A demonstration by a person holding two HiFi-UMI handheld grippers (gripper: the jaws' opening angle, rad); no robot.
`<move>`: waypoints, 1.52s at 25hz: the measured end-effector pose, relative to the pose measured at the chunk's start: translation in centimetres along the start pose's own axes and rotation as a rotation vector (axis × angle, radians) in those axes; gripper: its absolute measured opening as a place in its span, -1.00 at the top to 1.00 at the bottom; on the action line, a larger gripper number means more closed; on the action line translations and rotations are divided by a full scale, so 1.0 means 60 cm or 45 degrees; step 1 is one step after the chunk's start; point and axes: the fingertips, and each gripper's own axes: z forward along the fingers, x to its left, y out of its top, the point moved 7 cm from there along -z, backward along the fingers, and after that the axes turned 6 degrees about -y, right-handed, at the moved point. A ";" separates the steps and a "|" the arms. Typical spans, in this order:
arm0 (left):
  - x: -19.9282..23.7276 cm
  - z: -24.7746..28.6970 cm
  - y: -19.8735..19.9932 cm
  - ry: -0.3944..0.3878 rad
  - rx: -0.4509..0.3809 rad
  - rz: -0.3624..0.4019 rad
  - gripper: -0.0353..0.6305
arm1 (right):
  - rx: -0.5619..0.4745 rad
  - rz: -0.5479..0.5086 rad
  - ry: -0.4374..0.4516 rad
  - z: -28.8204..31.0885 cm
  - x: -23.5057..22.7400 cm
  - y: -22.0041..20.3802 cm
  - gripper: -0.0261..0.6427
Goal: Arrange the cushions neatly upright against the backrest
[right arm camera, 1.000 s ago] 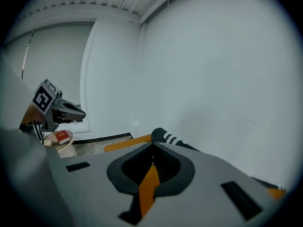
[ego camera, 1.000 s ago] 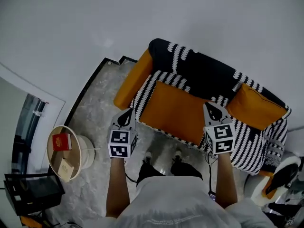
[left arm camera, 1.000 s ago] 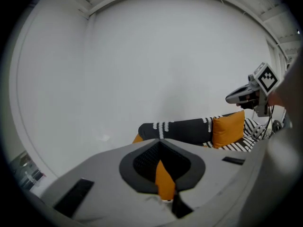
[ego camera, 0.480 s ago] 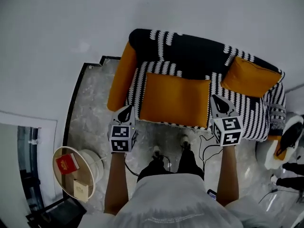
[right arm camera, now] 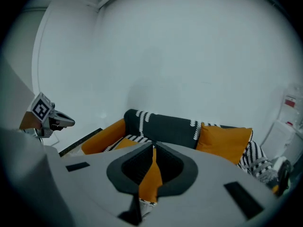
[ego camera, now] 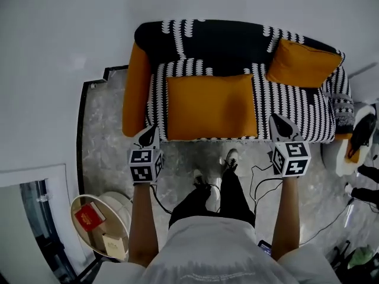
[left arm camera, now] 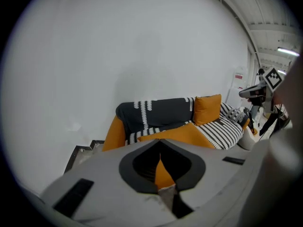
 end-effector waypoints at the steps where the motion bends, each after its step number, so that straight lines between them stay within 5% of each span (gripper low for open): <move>1: -0.002 0.008 -0.008 -0.009 0.014 0.003 0.82 | 0.012 0.007 -0.005 0.000 -0.005 -0.012 0.91; 19: 0.023 0.167 -0.234 0.001 0.228 -0.053 0.69 | 0.268 -0.021 -0.049 0.127 -0.026 -0.278 0.79; 26: 0.043 0.248 -0.326 0.012 0.349 -0.045 0.60 | 0.363 0.064 -0.037 0.198 -0.042 -0.396 0.67; 38: 0.069 0.359 -0.490 0.001 0.586 -0.069 0.50 | 0.546 0.025 -0.060 0.304 -0.046 -0.560 0.53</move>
